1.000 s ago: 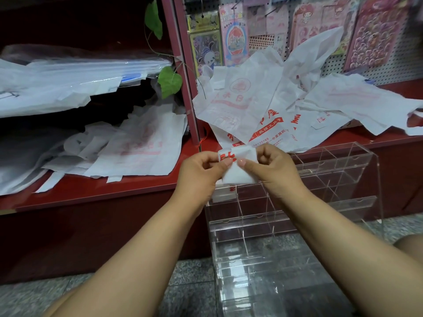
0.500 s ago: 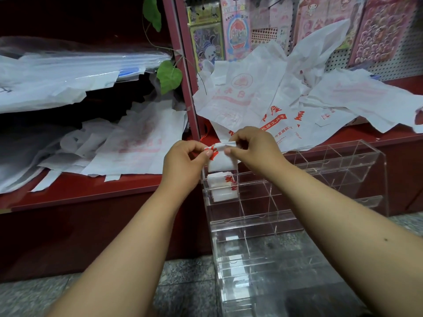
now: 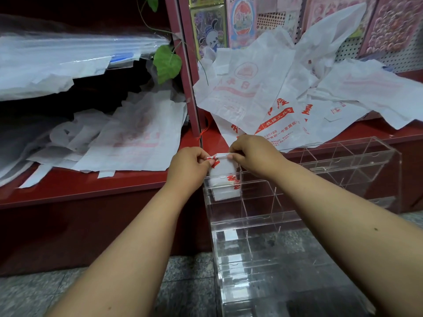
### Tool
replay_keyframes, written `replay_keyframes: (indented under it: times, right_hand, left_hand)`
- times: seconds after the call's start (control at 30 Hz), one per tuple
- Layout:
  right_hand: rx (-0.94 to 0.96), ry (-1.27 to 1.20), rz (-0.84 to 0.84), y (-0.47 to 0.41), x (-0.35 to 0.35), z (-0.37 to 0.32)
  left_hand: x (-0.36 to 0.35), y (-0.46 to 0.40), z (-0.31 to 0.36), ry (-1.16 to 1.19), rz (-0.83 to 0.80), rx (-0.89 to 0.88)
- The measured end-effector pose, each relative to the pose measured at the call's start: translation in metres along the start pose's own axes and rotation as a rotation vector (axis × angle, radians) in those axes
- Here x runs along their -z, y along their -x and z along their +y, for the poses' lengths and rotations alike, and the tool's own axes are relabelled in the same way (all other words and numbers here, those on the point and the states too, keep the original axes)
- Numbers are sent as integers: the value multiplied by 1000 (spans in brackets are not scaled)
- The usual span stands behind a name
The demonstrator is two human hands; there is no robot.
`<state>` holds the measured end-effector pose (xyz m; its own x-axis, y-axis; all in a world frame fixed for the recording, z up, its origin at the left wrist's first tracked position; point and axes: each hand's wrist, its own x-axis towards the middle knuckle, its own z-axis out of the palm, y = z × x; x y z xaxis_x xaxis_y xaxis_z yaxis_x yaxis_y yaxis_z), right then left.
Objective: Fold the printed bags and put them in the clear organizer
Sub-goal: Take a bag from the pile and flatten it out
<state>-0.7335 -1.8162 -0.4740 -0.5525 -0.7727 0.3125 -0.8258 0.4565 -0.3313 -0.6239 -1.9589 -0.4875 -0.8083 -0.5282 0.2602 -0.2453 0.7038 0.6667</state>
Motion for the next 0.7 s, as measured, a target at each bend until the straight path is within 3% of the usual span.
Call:
replay_keyframes:
  times: [0.17,0.33,0.47,0.7]
  right_hand:
    - [-54,-34,-99,0,-3,1]
    - [-311,-293,-143,-1,-9,3]
    - [-379,-145,-246,-9,-14,-1]
    - [-415,-53,-340,-17,-23,0]
  left_hand:
    - [-1,-1,-3,-91,-122,20]
    - [-4,0,-5,-87,-128,1]
    - [-9,1,-7,-158,-173,-42]
    - [-14,4,-1,-395,-196,48]
